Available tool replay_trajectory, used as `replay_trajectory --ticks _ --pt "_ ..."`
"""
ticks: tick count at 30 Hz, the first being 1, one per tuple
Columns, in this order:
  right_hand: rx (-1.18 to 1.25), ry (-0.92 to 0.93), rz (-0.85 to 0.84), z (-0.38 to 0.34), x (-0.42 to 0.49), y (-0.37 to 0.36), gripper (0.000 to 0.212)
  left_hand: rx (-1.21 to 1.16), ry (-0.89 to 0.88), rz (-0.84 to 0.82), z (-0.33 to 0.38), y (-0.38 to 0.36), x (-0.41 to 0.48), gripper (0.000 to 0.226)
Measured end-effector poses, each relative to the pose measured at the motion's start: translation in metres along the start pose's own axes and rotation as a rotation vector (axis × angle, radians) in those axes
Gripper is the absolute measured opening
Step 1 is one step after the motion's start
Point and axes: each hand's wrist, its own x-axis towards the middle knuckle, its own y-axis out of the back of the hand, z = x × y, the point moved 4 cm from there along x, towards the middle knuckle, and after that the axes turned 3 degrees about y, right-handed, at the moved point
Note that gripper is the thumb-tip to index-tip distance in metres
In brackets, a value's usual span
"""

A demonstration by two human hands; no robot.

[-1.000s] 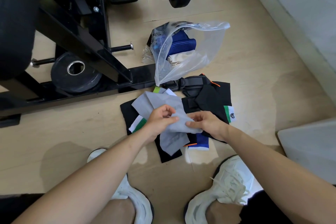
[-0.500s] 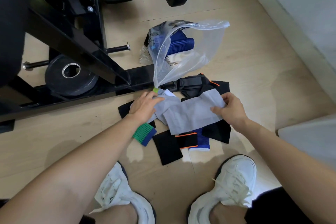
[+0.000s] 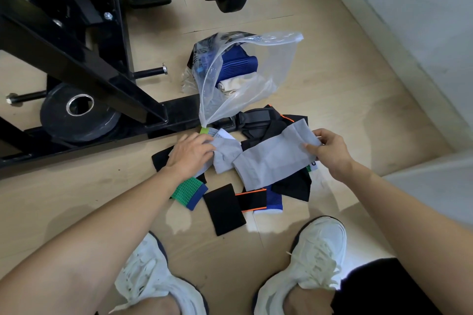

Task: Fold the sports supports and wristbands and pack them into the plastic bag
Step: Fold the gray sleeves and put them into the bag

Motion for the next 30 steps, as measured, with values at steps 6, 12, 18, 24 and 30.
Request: replay_trajectory --ticks 6,12,18,24,30 --pt "0.167 -0.079 -0.053 -0.005 0.002 -0.002 0.007 -0.543 0.258 -0.072 0.011 0.031 0.007 0.032" --pt "0.127 -0.019 -0.137 -0.03 0.0 -0.002 0.01 -0.668 0.339 0.092 0.044 0.07 0.002 0.025" --pt "-0.01 0.017 -0.105 -0.035 -0.001 0.009 0.007 -0.561 0.162 -0.286 0.12 0.039 -0.043 0.013" --pt "-0.086 -0.01 -0.08 -0.018 0.0 0.015 0.013 -0.913 0.338 -0.399 0.108 -0.002 -0.059 0.035" --pt "-0.112 -0.039 -0.093 -0.003 0.002 0.009 0.013 -0.717 0.38 -0.268 0.077 -0.002 -0.041 0.019"
